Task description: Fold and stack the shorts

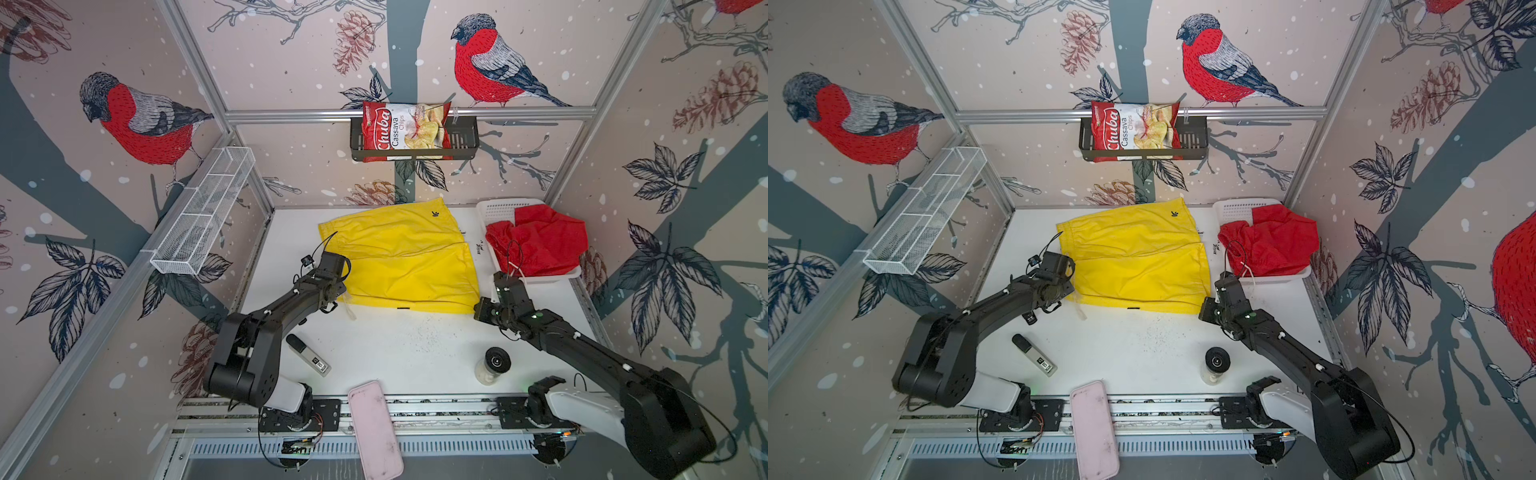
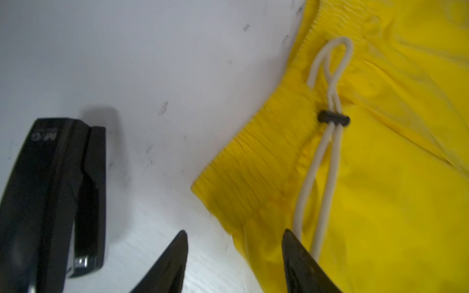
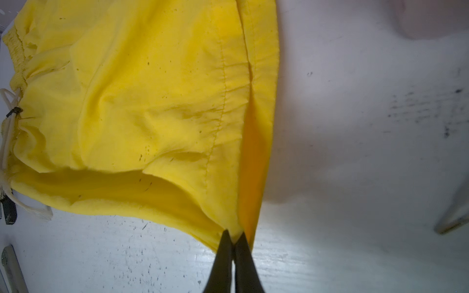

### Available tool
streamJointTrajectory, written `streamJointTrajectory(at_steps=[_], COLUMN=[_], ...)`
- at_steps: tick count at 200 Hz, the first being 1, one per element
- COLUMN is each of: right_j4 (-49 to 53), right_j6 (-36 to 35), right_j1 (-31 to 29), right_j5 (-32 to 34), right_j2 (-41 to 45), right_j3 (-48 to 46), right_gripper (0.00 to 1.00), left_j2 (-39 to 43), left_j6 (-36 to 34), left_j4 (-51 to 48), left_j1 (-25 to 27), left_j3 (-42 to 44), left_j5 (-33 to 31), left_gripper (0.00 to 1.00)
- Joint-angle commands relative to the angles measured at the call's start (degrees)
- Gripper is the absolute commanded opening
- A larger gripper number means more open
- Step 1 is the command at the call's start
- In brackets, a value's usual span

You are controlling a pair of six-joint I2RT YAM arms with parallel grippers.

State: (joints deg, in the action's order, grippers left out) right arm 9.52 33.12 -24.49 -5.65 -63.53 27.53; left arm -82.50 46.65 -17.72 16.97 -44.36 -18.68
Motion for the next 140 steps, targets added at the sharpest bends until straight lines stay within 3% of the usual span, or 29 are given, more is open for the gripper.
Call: streamJointTrajectory(at_steps=[1, 102, 121, 140], right_j4=[0.31, 0.41, 0.91, 1.42], right_j6=[-0.69, -0.51, -0.57, -0.53], right_j1=[0.65, 2.08, 2.50, 2.65], right_j5=[-1.00, -1.52, -1.29, -1.17], right_j2=[-0.62, -2.09, -2.51, -2.82], right_j3=[0.57, 0.60, 0.73, 1.11], right_gripper=[0.00, 0.00, 0.00, 0.00], left_j2=[2.15, -14.11, -16.96, -19.54], left_j6=[1.63, 2.31, 1.40, 0.63], left_j4=[-0.52, 10.33, 10.56, 8.36], left_j1=[1.27, 1.33, 1.31, 1.42], left_j3=[3.25, 0.50, -1.33, -4.06], left_j5=[-1.55, 2.43, 2.41, 3.11], left_gripper=[0.61, 0.59, 0.45, 0.07])
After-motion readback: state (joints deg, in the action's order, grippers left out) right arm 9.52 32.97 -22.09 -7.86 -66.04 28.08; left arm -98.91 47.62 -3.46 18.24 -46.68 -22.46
